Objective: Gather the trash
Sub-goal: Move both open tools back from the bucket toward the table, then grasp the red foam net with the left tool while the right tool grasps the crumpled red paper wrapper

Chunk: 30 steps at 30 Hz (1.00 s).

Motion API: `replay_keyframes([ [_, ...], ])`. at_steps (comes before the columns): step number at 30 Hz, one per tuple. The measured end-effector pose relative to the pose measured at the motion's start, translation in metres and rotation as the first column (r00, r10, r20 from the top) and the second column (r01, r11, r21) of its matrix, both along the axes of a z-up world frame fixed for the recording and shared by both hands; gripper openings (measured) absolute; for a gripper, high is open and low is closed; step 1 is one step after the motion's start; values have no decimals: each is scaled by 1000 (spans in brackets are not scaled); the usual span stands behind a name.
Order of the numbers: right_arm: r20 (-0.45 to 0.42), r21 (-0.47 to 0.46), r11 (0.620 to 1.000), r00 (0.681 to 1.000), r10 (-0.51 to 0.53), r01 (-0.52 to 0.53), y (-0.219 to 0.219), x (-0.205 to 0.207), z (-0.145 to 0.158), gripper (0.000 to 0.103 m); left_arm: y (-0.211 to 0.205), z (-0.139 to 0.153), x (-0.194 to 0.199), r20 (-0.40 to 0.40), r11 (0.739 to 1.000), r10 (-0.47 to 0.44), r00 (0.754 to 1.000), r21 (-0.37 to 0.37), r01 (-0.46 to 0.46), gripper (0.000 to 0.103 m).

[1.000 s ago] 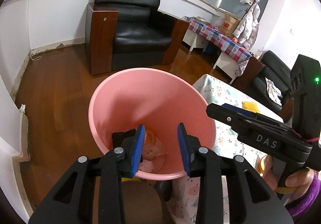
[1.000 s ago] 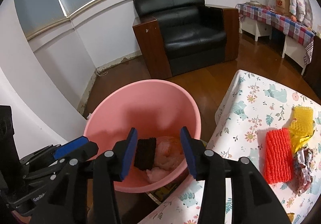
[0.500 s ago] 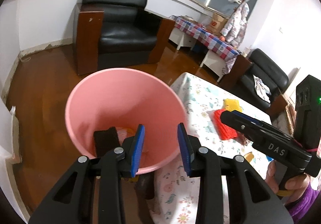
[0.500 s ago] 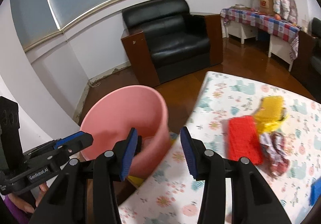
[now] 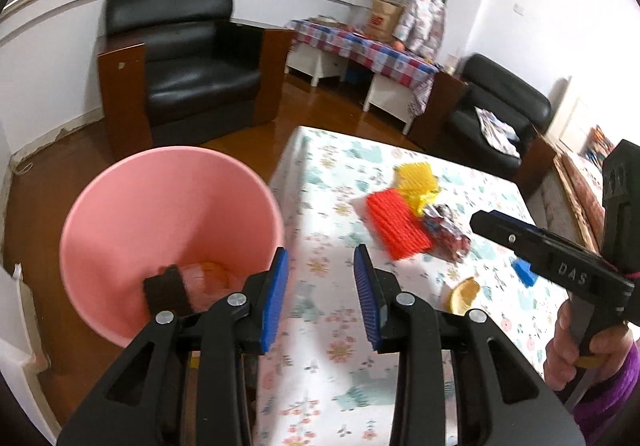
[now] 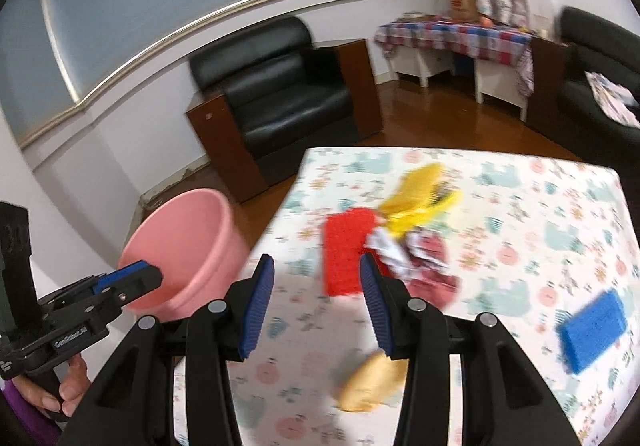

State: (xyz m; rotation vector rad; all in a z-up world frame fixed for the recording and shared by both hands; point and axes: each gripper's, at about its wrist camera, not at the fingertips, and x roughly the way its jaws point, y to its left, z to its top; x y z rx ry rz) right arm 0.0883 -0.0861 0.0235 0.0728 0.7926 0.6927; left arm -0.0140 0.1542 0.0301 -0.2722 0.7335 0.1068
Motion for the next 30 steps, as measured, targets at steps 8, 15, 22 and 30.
replay_keyframes([
  [8, -55, 19, 992, 991, -122, 123, -53, 25, -20, 44, -34, -15, 35, -61, 996, -92, 994, -26, 91, 34],
  [15, -83, 17, 988, 985, -152, 154, -72, 38, -35, 44, -62, -29, 73, -100, 991, -133, 986, -17, 132, 34],
  [22, -114, 18, 991, 985, -127, 130, -72, 44, -50, 44, -77, -54, 107, -161, 993, -119, 980, -5, 120, 34],
  [30, -136, 22, 995, 986, -92, 96, -65, 51, -59, 44, -82, -69, 126, -211, 994, -63, 976, 73, 80, 34],
])
